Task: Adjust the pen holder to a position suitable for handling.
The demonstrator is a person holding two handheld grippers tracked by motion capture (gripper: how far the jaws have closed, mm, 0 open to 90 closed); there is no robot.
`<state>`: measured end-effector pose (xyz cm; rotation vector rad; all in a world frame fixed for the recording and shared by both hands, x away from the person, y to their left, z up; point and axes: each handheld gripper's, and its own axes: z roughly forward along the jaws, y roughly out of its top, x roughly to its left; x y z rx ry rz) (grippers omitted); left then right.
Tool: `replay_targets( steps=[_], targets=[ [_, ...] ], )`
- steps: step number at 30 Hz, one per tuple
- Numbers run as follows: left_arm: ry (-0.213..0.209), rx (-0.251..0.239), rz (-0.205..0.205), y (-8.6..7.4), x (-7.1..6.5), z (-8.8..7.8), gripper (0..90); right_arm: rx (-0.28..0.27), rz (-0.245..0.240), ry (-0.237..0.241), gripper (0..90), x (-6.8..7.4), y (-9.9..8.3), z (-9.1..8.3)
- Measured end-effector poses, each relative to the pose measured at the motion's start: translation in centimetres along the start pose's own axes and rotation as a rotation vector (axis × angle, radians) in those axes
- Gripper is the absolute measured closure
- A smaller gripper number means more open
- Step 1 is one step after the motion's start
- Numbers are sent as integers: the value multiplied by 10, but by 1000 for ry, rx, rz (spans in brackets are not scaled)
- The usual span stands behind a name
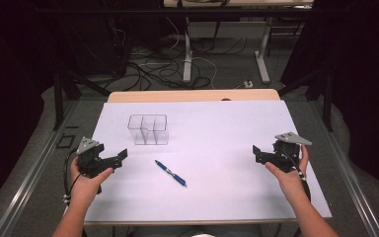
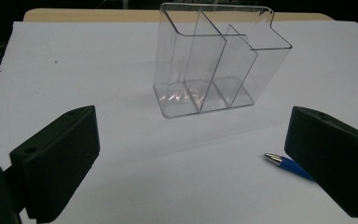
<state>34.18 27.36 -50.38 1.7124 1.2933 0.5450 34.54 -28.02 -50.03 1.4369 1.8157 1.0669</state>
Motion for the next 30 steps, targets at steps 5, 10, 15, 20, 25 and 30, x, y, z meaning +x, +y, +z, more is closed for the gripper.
replay_targets(
  steps=[5,10,15,20,25,30],
  targets=[
    [-6,1,-14,2,0,1,82,5,9,3,70,0,-2,1],
    [2,12,-12,7,0,1,164,-7,-9,-5,121,2,-1,-1],
    [-2,3,-29,17,1,1,233,-16,-16,-21,146,5,-1,-2],
    [-5,-6,-74,29,3,0,308,-6,-25,-22,149,9,-2,-2],
    [0,37,-153,46,5,3,307,0,-26,-16,151,8,-2,-1],
    [36,91,-151,66,2,9,278,13,-17,-18,151,6,-4,0]
  ],
)
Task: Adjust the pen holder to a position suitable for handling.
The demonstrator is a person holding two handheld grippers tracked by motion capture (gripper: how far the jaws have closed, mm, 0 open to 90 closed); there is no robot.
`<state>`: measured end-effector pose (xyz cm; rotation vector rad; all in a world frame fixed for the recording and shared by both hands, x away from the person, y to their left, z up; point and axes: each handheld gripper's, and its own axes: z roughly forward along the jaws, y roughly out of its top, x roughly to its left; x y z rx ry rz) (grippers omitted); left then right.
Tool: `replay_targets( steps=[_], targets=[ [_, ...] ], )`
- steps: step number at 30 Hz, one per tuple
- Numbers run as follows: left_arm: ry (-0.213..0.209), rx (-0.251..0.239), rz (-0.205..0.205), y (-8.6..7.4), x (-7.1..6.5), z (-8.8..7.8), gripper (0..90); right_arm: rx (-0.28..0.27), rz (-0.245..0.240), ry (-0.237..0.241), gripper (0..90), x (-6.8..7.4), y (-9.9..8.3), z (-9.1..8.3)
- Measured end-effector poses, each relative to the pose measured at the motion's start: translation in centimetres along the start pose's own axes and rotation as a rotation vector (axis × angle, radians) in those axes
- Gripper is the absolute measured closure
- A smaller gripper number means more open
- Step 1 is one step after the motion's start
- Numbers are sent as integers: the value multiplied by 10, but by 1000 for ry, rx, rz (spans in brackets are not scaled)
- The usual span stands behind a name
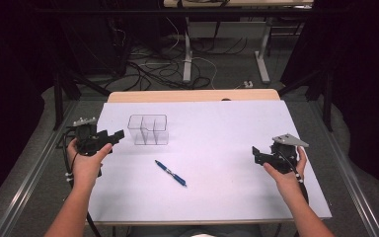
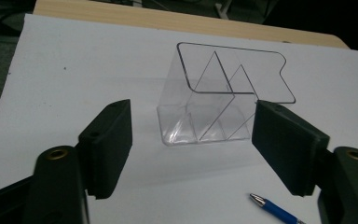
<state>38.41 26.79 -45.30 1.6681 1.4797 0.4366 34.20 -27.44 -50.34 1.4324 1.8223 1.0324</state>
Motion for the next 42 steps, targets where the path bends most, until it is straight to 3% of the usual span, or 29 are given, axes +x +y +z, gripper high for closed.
replay_targets(
  steps=[2,5,9,14,18,25,29,31,32,34,35,37,40,42],
  targets=[
    [-2,7,14,7,-2,1,302,-1,1,2,151,-1,0,0],
    [-5,-25,34,15,-4,4,347,3,17,-3,151,-2,-1,0],
    [-17,-50,22,25,-3,9,420,1,16,-8,151,-3,-1,1],
    [-35,-23,8,37,3,21,430,10,26,-6,151,-5,-2,1],
    [-22,19,31,43,8,30,440,16,42,-2,151,-6,-3,2],
    [-27,26,-27,44,21,44,454,18,53,4,151,-7,-4,3],
    [-15,38,-38,44,28,52,582,24,55,5,151,-7,-5,4],
    [-34,42,-51,43,31,56,647,24,56,4,151,-7,-5,4],
    [-27,60,-37,43,34,57,684,26,59,5,151,-7,-5,4],
    [-29,66,-57,42,35,62,751,25,63,7,151,-8,-5,4],
    [-39,96,-65,41,37,67,783,27,68,8,151,-8,-5,5],
    [-32,95,-59,41,38,69,834,27,68,11,151,-8,-5,5],
    [-77,110,-77,38,44,76,898,33,73,14,151,-8,-6,6],
    [-81,106,-89,37,45,78,900,32,68,16,151,-9,-6,6]
  ],
)
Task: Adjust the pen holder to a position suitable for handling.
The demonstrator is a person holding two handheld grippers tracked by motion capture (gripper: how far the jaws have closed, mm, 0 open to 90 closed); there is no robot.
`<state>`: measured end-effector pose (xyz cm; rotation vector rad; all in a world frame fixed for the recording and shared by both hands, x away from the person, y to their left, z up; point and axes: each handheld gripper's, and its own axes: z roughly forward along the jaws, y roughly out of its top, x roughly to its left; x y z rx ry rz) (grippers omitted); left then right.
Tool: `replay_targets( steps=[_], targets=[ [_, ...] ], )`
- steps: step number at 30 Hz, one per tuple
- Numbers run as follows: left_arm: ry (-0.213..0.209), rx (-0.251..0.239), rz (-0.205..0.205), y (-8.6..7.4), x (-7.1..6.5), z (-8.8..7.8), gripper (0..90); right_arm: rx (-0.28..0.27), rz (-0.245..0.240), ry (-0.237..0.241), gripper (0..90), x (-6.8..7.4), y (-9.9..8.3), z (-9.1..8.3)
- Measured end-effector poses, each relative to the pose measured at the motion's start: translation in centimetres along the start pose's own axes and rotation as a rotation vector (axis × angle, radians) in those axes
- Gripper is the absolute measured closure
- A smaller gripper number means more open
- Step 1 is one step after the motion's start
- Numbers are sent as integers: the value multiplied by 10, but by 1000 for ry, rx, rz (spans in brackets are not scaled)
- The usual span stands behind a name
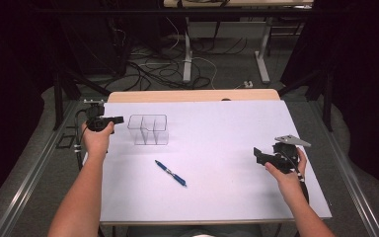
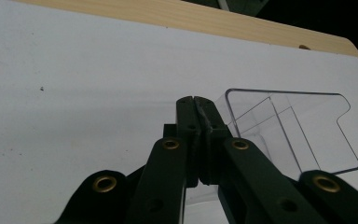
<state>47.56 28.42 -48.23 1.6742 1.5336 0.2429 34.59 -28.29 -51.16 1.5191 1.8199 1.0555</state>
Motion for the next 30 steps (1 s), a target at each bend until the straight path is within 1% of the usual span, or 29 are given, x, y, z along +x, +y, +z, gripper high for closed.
replay_targets(
  steps=[1,2,3,4,5,7,8,9,11,13,15,17,18,20,22,26,28,30],
  targets=[
    [-11,8,11,0,2,1,900,0,0,0,151,0,0,0],
    [-12,2,9,0,2,5,900,4,8,-1,151,0,0,1],
    [-13,16,10,0,2,6,900,4,8,-1,151,0,0,1],
    [-19,14,21,0,3,8,900,10,16,3,151,-1,-1,1],
    [-31,24,24,0,3,9,900,12,19,3,151,-1,-1,1],
    [-23,34,38,-1,3,13,900,11,19,3,151,-1,-1,1],
    [-30,48,47,-2,3,15,900,11,20,4,151,-1,-1,1],
    [-23,53,56,-3,2,17,900,12,19,4,152,-1,-1,1],
    [-26,80,76,-3,2,19,900,13,15,4,152,-1,-1,2],
    [-27,85,82,-4,2,22,900,16,13,5,152,0,-1,2],
    [-32,98,100,-3,3,24,900,19,16,9,152,0,-1,2],
    [-41,98,96,-4,3,26,900,14,20,2,152,1,-2,3],
    [-44,105,98,-4,3,26,900,20,18,9,152,1,-1,2],
    [-43,113,113,-3,3,28,900,20,19,9,152,1,-1,2],
    [-58,105,102,-4,2,30,900,20,14,11,152,0,-2,2],
    [-51,104,106,-4,1,31,900,22,15,10,152,0,-2,3],
    [-51,100,97,-5,0,31,900,25,14,9,152,0,-2,3],
    [-50,101,111,-5,0,31,900,26,13,8,153,0,-2,3]
  ],
)
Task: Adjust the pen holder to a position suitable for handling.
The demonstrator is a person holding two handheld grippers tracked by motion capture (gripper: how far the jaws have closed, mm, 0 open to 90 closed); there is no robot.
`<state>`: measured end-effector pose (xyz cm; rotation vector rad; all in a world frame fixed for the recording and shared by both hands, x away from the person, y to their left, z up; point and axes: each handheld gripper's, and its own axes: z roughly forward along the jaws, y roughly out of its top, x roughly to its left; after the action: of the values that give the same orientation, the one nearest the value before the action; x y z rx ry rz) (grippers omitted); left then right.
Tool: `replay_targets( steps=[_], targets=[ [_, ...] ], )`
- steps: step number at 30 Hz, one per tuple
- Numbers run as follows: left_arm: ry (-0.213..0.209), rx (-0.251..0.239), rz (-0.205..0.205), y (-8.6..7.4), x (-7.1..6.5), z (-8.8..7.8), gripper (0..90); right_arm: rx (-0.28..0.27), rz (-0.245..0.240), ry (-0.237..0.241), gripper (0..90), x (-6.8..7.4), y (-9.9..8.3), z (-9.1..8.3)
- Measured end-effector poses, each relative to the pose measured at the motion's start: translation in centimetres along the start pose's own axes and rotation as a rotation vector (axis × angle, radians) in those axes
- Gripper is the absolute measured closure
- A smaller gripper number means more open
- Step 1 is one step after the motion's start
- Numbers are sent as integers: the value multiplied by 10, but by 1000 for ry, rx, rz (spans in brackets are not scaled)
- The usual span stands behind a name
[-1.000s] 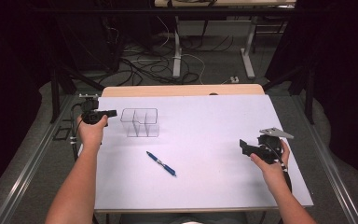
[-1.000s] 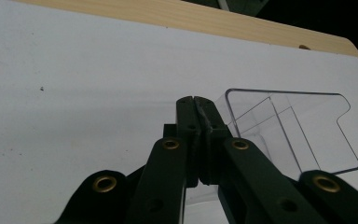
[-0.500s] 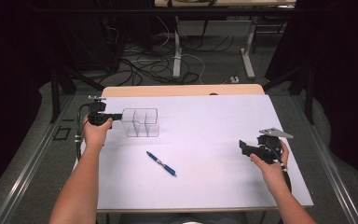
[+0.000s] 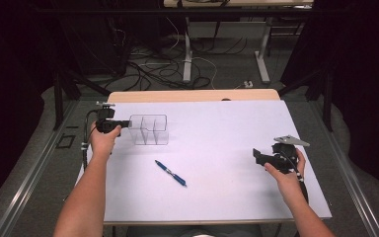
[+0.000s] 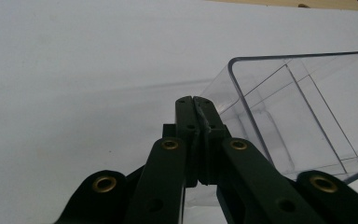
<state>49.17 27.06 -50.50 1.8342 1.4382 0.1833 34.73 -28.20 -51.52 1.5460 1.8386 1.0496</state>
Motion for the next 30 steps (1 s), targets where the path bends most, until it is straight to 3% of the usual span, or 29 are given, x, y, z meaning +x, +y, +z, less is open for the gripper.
replay_targets(
  steps=[5,25,30],
  targets=[
    [-13,2,2,0,-3,2,900,6,-1,-3,153,-1,-1,1],
    [-79,13,49,0,-37,23,900,9,9,2,154,0,-1,2],
    [-92,11,45,-2,-46,27,900,7,5,2,154,0,-1,2]
  ],
)
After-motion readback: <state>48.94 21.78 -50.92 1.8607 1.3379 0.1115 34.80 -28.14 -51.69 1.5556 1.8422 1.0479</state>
